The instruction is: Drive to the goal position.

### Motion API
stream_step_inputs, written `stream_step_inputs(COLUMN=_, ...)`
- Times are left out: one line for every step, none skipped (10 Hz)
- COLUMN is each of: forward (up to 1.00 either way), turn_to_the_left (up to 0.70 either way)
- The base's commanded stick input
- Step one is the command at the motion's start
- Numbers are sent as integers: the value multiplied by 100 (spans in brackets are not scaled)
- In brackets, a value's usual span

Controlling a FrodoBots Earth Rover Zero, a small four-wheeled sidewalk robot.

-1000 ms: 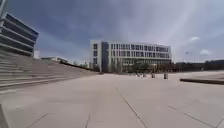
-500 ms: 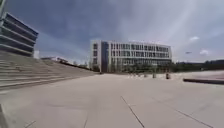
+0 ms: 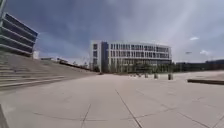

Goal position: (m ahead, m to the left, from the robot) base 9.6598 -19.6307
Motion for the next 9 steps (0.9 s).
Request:
stream_step_inputs(forward=70, turn_to_the_left=0)
stream_step_inputs(forward=70, turn_to_the_left=0)
stream_step_inputs(forward=70, turn_to_the_left=0)
stream_step_inputs(forward=70, turn_to_the_left=0)
stream_step_inputs(forward=70, turn_to_the_left=0)
stream_step_inputs(forward=70, turn_to_the_left=0)
stream_step_inputs(forward=70, turn_to_the_left=0)
stream_step_inputs(forward=70, turn_to_the_left=-12)
stream_step_inputs(forward=70, turn_to_the_left=-35)
